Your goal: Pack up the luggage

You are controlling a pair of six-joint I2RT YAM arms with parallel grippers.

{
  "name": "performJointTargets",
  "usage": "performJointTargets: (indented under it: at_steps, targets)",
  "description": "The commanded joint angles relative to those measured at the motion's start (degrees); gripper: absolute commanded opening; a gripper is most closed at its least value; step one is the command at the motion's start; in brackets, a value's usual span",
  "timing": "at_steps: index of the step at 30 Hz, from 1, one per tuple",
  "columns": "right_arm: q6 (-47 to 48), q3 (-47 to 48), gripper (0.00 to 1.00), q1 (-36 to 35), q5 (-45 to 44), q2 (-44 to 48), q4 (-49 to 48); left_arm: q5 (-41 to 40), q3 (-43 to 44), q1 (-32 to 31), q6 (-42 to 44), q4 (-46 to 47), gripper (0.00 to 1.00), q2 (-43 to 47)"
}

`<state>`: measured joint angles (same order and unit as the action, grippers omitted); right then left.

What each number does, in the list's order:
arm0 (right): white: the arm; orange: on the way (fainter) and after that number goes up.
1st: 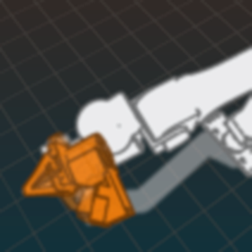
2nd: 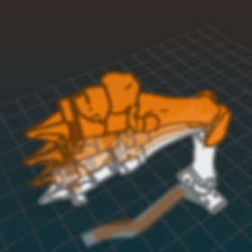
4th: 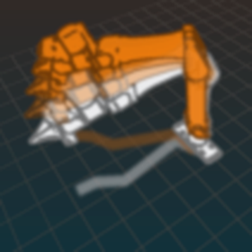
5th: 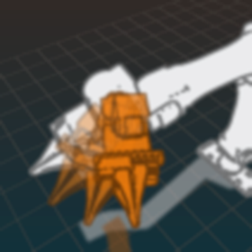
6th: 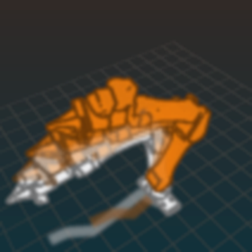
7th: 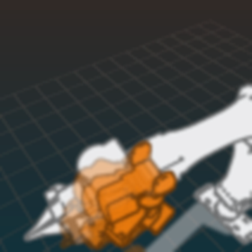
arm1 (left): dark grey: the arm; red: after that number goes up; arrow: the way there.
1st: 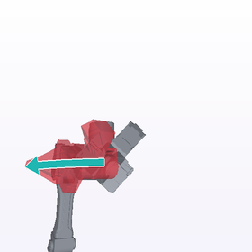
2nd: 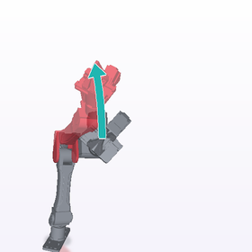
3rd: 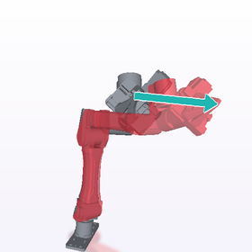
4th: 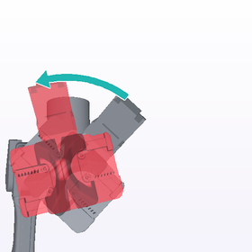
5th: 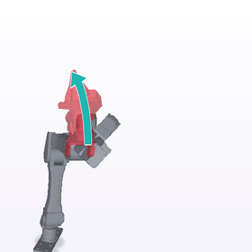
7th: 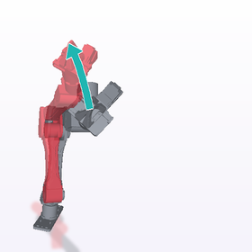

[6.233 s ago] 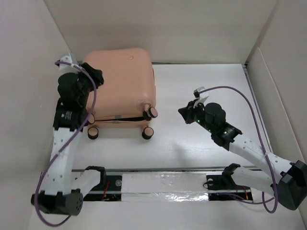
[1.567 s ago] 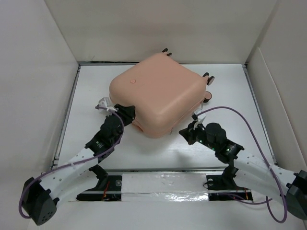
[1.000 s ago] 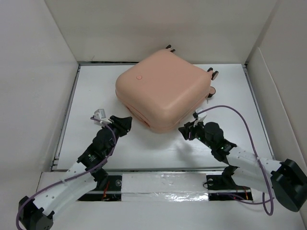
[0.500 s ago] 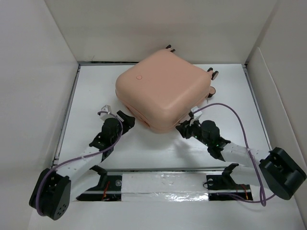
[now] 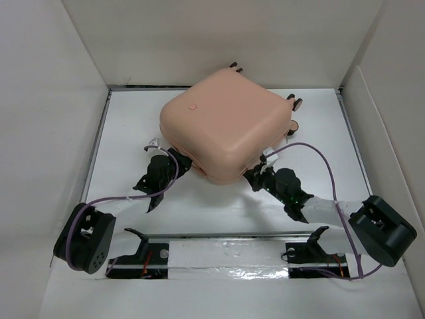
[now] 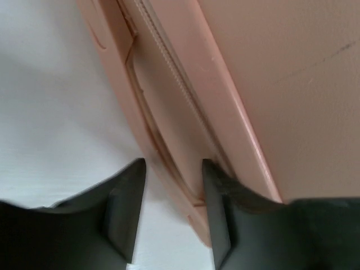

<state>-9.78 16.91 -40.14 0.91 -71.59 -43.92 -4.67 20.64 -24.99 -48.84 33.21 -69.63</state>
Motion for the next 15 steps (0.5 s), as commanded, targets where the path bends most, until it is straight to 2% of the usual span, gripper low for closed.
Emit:
performJointTargets:
  at_steps: [1, 3, 8, 9, 12, 13, 15]
  targets:
    - [-1.1, 0.0, 0.0, -2.4, -2.5, 2.0, -8.6, 1.1, 2.0, 0.4, -0.6, 7.1, 0.36, -1.7]
    - [-2.0, -0.6, 0.0, -5.0, -3.4, 3.1, -7.5, 2.6, 1.5, 0.4, -1.1, 10.2, 0.27, -3.8]
    - [-5.8, -0.7, 0.0, -12.8, -7.1, 5.1, 2.9, 1.7, 0.8, -0.8, -2.9, 15.6, 0.08, -6.1]
    - [-6.4, -0.2, 0.0, -16.5, -7.8, 5.3, 4.9, 0.5, 1.1, -0.8, -3.5, 15.9, 0.0, -6.4]
    - [-8.2, 4.1, 0.0, -22.7, -11.7, 3.8, 13.1, -0.3, 0.6, -1.6, -4.9, 18.8, 0.0, -7.5]
    - [-8.8, 5.8, 0.0, -27.0, -13.4, 1.9, 17.2, -0.3, 0.6, -1.6, -5.3, 19.4, 0.0, -7.8]
    - [-9.7, 10.6, 0.0, -30.4, -16.5, -0.6, 19.4, 0.3, 0.6, -1.6, -5.7, 20.5, 0.0, -8.9]
